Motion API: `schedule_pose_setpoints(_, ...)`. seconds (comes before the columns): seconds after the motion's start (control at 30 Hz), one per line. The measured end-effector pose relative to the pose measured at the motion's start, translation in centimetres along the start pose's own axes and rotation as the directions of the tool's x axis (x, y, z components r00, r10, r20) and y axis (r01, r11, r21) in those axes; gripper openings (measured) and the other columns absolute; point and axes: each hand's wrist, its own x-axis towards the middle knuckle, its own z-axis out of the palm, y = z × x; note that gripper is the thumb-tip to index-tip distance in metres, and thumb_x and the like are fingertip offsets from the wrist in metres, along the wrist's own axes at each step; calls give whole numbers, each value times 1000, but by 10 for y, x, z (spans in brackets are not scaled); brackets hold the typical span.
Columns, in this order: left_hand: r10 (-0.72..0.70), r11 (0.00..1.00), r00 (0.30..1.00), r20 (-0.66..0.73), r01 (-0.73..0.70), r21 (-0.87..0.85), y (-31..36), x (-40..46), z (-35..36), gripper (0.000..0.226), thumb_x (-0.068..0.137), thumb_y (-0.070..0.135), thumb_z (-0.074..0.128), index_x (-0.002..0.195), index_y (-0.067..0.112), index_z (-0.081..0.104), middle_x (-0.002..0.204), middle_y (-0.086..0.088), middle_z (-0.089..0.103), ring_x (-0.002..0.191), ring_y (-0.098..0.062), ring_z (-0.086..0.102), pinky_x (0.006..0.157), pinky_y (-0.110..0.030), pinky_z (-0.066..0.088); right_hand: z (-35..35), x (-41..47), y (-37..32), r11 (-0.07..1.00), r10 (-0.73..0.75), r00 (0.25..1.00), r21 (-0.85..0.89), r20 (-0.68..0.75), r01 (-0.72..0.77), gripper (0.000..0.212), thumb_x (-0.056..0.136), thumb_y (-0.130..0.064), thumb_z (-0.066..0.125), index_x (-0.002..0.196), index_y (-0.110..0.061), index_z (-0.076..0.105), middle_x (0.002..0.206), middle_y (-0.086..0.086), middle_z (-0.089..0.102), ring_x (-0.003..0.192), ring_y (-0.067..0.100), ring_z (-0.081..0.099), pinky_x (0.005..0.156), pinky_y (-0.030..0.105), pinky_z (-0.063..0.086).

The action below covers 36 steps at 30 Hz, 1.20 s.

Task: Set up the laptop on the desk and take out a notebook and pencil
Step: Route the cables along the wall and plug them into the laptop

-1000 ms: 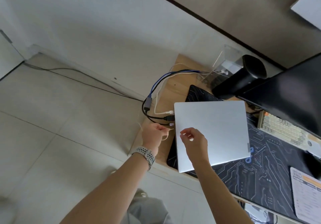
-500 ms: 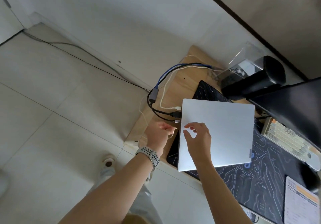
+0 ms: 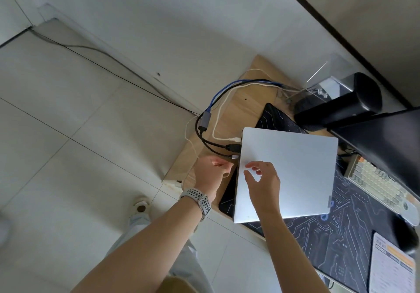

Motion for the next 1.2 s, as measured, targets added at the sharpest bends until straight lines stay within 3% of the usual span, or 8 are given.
schedule_pose_setpoints(0.23,17,1000,999,28,-17,-16,0,2,-1,3,79,1,70,80,3,71,76,-9,71,73,-18,67,68,-22,54,0,3,3,1000,-1,1000,11,-5,1,11,86,-12,66,91,-22,64,103,-4,57,91,12,53,73,9,36)
schedule_pose_setpoints(0.37,6,1000,999,32,-5,-21,0,2,4,5,80,2,70,78,7,70,76,-8,71,76,-20,68,72,-26,56,-1,7,1,1000,-10,1000,0,-20,10,14,85,-11,67,95,-20,64,105,-2,59,93,12,53,79,21,42)
schedule_pose_setpoints(0.57,-15,999,1000,9,16,-41,-1,1,7,3,80,2,70,80,5,71,74,-7,71,71,-16,67,68,-23,53,-5,16,3,976,-156,987,-163,-43,147,46,79,-8,74,120,-19,58,126,4,50,112,22,49,85,28,45)
schedule_pose_setpoints(0.7,-8,999,1000,-13,8,-36,-1,-1,10,3,80,4,70,83,4,71,75,-8,71,68,-14,66,65,-20,52,-11,30,5,884,-289,957,-376,33,280,75,70,-19,83,135,-22,46,141,8,40,122,31,44,91,45,48)
schedule_pose_setpoints(0.87,-21,997,999,-43,18,-69,-1,-2,15,4,80,1,69,82,4,70,75,-8,70,68,-15,65,68,-22,51,-14,45,11,783,-368,921,-493,125,380,87,67,-37,83,140,-19,39,148,13,37,131,37,41,97,53,44)
schedule_pose_setpoints(1.2,-24,993,994,-107,11,-121,-2,-8,25,9,82,-2,66,80,7,68,74,-5,68,64,-12,64,61,-16,47,-25,64,20,710,-425,880,-525,211,469,99,63,-58,76,143,-21,31,151,15,31,135,37,35,101,52,39)
